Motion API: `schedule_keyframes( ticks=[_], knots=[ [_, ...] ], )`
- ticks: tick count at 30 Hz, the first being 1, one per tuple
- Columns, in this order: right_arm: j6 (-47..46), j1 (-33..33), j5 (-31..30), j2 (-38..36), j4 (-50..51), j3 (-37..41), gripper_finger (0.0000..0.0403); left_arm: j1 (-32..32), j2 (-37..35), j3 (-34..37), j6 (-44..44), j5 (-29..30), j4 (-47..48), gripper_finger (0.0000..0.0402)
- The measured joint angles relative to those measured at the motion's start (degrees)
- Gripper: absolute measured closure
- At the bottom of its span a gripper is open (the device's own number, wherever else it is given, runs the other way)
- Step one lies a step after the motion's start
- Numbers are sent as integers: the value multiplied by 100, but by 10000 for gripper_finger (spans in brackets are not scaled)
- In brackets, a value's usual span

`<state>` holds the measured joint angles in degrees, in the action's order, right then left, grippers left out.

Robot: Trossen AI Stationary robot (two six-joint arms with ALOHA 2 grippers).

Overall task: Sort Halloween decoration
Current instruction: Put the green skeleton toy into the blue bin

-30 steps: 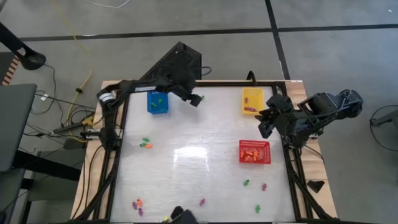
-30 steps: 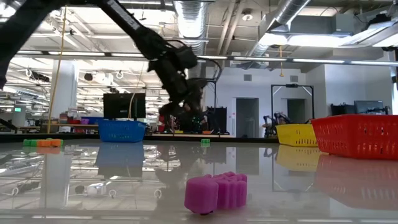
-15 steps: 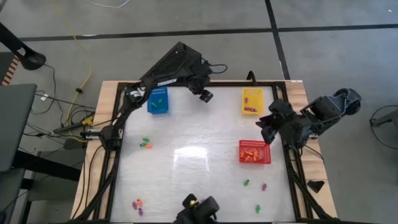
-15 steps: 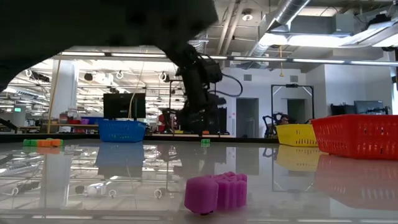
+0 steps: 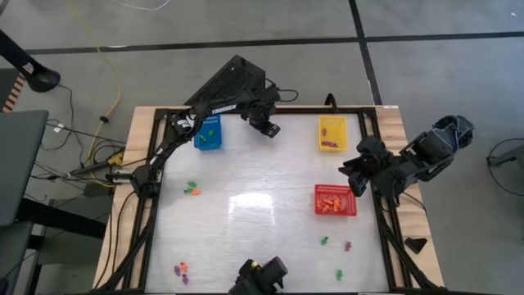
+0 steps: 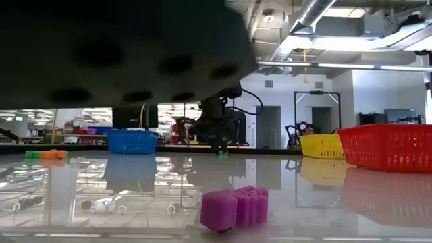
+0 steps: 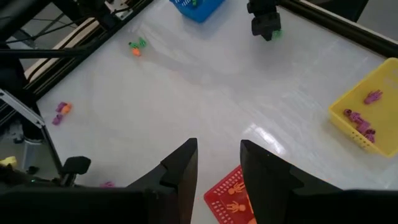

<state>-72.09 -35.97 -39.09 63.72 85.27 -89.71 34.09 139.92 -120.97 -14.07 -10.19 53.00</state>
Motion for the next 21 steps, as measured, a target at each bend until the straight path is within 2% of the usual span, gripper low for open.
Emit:
schedule_keyframes(
  ticks=[3,4,8,15,18,21],
  knots=[
    [34,0,-36,0,-1,0,251,22,-2,2,213,-109,196,376],
    [35,0,-49,0,0,0,251,38,0,4,258,-78,250,387],
    [53,0,-78,0,0,0,251,107,0,10,345,-263,530,399],
    [72,-4,-87,0,0,0,251,111,-26,-86,94,-421,362,400],
    [72,-47,-91,0,-1,0,251,68,-36,-87,114,-757,168,392],
    [69,-149,-93,0,0,0,251,-13,-37,-87,72,-530,109,366]
  ],
)
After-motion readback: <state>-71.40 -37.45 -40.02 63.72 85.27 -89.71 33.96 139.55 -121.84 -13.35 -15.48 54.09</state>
